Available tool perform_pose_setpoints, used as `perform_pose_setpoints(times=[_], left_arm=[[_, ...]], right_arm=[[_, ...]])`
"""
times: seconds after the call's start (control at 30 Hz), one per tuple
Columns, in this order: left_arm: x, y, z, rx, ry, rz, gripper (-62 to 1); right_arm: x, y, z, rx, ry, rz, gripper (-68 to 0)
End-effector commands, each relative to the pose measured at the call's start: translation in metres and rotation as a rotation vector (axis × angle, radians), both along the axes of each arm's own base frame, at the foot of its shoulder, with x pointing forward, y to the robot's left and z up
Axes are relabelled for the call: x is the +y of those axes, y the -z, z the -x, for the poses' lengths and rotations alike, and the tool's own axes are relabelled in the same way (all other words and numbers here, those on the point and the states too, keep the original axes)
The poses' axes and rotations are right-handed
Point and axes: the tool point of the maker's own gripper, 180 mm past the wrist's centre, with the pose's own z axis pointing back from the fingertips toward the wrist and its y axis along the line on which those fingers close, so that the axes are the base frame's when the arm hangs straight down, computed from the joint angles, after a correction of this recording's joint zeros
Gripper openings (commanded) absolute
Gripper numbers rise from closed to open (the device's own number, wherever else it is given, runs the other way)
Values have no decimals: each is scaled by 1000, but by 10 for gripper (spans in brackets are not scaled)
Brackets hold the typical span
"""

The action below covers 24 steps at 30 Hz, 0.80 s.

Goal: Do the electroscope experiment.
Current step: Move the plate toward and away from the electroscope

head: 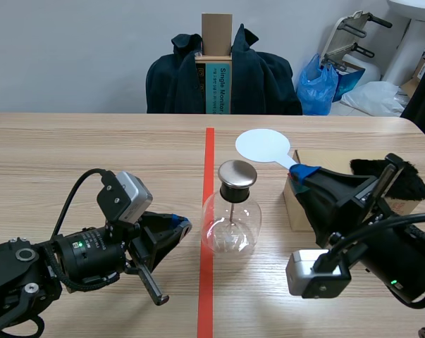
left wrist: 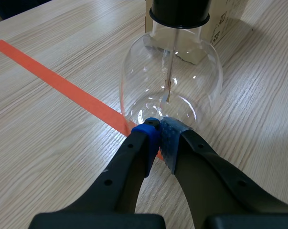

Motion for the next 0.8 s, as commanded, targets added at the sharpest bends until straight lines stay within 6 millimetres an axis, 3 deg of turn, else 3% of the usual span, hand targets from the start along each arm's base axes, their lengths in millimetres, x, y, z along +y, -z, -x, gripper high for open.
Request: perform_pose_setpoints(times=[0.0, 0.33, 0.77], left_arm=[[-6, -15, -7, -39, 5, 37, -578], [-6, -15, -7, -39, 5, 37, -577], [-6, -15, -7, -39, 5, 37, -578]], right_arm=[[3, -7, 2, -22, -25, -6, -669], [17, -5, 18, -20, -147, 4, -669], [20, -5, 21, -19, -166, 6, -669]])
